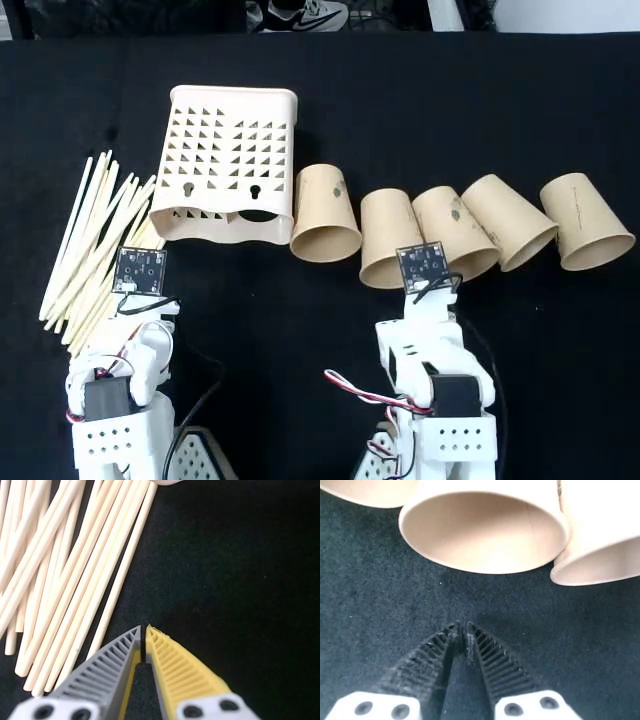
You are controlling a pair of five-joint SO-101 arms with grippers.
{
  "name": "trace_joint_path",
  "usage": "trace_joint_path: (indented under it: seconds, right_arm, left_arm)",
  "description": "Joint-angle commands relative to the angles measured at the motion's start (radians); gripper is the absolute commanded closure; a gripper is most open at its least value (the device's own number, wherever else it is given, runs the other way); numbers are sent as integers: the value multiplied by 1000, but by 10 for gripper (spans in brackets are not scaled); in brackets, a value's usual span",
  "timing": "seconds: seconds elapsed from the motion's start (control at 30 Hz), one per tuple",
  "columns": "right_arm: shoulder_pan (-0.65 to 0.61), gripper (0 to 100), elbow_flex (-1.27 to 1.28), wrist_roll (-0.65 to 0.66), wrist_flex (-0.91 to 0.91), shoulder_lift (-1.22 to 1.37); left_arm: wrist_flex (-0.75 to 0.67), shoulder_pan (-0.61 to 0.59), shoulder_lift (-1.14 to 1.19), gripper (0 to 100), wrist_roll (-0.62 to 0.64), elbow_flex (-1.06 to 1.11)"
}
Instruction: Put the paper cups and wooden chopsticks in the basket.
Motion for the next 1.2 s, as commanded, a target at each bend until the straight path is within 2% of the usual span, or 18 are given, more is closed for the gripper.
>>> trace_joint_path:
  seconds: [0.0,0.23,0.3,0.43,0.5,0.57,0.67,0.7,0.8,0.93,1.03,1.1,1.17]
  right_arm:
    - [-12,985,-4,0,3,-4]
    - [31,984,-13,6,5,-4]
    - [48,983,-39,37,6,-4]
    - [103,984,-56,451,25,-5]
    - [121,985,-90,554,52,-5]
    - [135,985,-147,559,72,-5]
    - [172,985,-257,560,83,-5]
    - [178,985,-302,562,100,-5]
    - [170,985,-341,555,117,-5]
    - [120,985,-188,537,41,-5]
    - [75,985,-58,384,-86,-5]
    - [91,985,-64,376,-112,-4]
    - [109,985,-64,376,-101,-5]
  left_arm:
    - [-3,7,-11,968,-3,15]
    - [2,7,-11,969,-3,15]
    - [52,7,-11,970,-6,15]
    - [46,4,-11,969,-6,15]
    - [51,4,-12,968,-9,4]
    - [55,-12,-11,966,-43,-31]
    - [57,-39,-12,966,-265,-143]
    - [55,-41,-14,966,-296,-176]
    - [35,-45,-14,966,-229,-286]
    - [-66,-41,-9,959,-69,-361]
    - [-198,-33,3,839,14,-334]
    - [-272,-22,44,751,83,-309]
    - [-331,5,127,741,87,-294]
